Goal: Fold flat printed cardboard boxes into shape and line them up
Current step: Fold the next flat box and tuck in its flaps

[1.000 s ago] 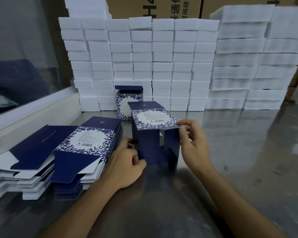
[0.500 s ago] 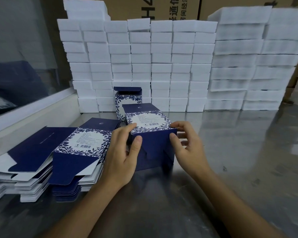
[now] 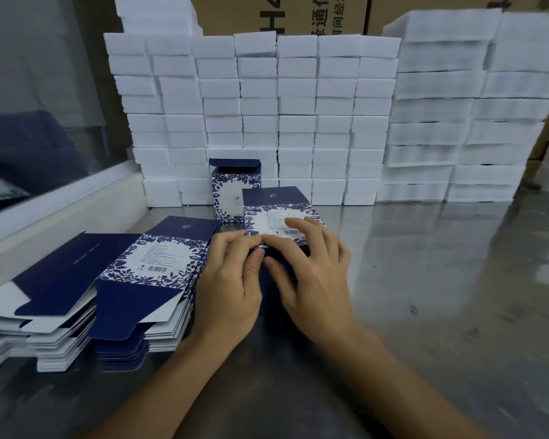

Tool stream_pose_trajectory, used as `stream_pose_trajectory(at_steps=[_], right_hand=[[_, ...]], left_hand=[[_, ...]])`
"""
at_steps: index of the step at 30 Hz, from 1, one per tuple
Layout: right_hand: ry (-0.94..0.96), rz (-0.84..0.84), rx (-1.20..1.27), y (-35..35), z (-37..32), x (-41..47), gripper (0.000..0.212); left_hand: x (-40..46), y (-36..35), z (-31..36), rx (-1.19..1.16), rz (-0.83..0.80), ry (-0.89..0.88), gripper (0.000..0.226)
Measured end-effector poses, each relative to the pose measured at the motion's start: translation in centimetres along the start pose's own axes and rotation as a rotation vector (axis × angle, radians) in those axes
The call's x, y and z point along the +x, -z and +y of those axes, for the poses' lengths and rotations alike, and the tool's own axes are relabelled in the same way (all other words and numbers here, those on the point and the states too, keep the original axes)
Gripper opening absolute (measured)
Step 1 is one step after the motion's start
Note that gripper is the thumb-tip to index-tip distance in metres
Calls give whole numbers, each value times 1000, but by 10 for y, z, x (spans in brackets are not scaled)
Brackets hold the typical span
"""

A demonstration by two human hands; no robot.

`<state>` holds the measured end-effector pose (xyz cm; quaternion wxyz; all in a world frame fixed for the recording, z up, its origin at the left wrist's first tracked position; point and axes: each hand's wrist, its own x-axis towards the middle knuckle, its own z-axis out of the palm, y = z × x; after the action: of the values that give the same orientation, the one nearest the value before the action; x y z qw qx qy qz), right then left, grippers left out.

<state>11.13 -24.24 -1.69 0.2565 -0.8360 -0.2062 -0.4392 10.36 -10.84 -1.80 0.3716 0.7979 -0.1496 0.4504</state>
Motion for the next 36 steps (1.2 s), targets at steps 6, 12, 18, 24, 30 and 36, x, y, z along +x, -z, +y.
stream_pose_trajectory(at_steps=[6, 12, 18, 24, 30, 36], right_hand=[[-29, 30, -23, -2, 0, 3, 17], [-60, 46, 59, -1, 12, 1, 27], [-158, 57, 217, -1, 21, 1, 25], [-215, 47, 285, 1, 22, 3, 18], [-208, 44, 296, 2, 22, 6, 17], [-367, 44, 460, 3, 32, 1, 19]], left_hand=[[2, -1, 2, 15, 9, 14, 28], [2, -1, -2, 21, -5, 6, 32], [-4, -3, -10, 30, -88, 88, 33], [-6, -4, -11, -8, -79, 85, 34], [-7, -4, -12, -21, -73, 86, 37], [-6, -4, -15, -38, -85, 91, 40]])
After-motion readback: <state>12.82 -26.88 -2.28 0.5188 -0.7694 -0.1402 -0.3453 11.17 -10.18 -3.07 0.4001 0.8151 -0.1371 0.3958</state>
